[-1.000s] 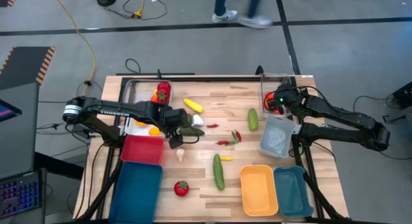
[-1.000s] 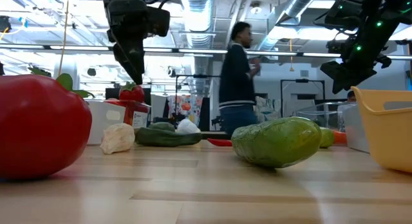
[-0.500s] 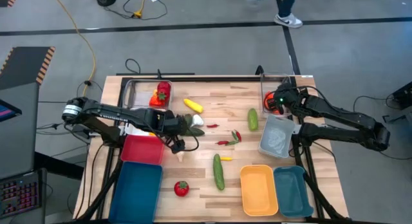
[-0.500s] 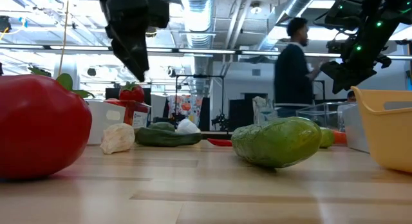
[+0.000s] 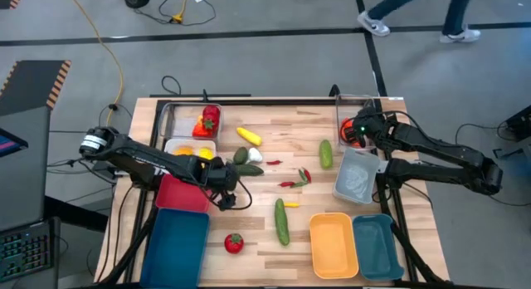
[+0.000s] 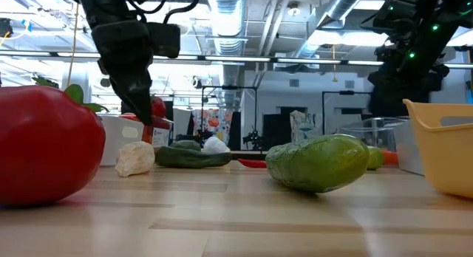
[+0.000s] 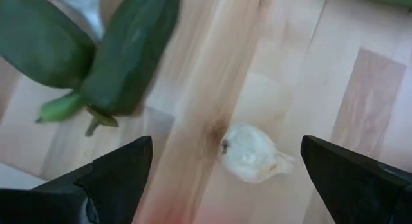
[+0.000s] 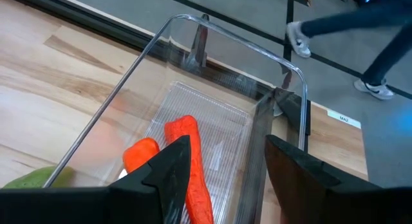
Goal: Sort produce into baskets
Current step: Put the bottom white garlic into the red bin
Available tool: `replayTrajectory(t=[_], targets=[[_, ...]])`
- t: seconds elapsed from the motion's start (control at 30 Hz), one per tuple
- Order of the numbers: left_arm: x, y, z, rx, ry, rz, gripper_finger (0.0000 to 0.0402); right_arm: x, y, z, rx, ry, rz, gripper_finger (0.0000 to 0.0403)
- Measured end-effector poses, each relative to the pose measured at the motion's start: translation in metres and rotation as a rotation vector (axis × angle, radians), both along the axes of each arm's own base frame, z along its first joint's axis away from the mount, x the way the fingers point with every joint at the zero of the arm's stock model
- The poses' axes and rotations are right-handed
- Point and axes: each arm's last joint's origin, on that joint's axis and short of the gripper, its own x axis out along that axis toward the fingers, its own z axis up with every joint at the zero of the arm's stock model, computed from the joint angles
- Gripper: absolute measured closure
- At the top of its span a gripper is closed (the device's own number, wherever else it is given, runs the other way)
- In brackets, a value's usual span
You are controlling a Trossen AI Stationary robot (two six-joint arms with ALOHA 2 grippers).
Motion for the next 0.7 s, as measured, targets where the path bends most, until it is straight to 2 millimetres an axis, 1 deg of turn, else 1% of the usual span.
replayTrajectory(t=[0.3,0.4,0.6,0.7], targets=[[-0.005,-0.011,-0.014,0.001,-0.041,-0.017,0.0017,0.000,0.000,0.000,0.000,0.000,0.000,0.0177],[-0.009,-0.013,-0.021,0.010,-0.039,-0.017,0.0017,0.000,0.000,0.000,0.000,0.000,0.000,0.0178],[-0.011,-0.013,-0.026,0.009,-0.046,0.000,0.0017,0.000,0.000,0.000,0.000,0.000,0.000,0.0178],[-0.010,-0.013,-0.029,0.003,-0.075,0.001,0.0017,0.000,0.000,0.000,0.000,0.000,0.000,0.0178]])
